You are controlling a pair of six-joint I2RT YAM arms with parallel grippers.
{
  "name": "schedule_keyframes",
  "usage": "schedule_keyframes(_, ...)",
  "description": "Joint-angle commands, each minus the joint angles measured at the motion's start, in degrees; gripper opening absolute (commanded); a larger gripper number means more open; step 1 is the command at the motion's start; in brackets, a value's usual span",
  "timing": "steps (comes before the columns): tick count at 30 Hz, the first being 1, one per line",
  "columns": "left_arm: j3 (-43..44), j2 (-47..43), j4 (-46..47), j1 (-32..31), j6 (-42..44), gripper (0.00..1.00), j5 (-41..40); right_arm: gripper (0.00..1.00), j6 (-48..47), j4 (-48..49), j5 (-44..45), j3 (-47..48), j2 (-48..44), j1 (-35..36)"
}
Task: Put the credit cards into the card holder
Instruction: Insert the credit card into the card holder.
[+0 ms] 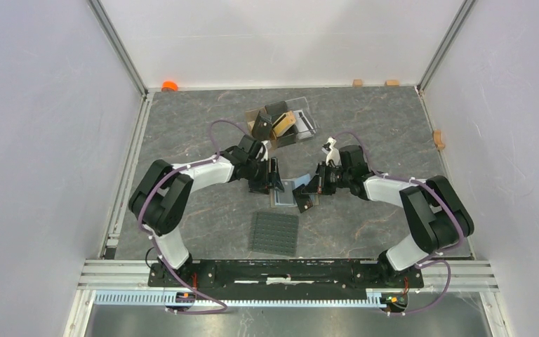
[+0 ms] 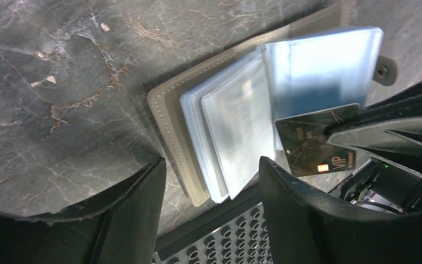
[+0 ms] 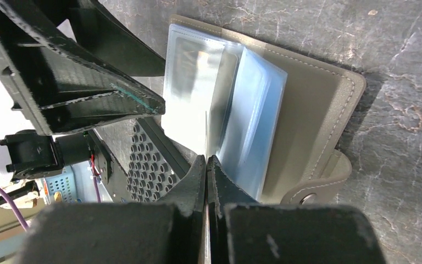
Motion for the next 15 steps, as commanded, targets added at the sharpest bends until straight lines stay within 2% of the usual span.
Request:
schedule_keyframes(1,2.7,2.5,1.4,-0.3,-0.8,0.67,-1.7,0.0,0.9,2.9,1.1,0.1,1.4,-0.4)
schedule_keyframes(10,3.6,4.7,-0.1,-0.3,0.7,0.56,-3.0,0.0,0.3,2.0,3.4,-0.2,2.4,-0.5)
schedule_keyframes(15,3.9,5.8,-1.1,-0.3,1.6,0.49,-3.4,0.0,2.3,5.9,2.4,-1.2,3.7,-0.5)
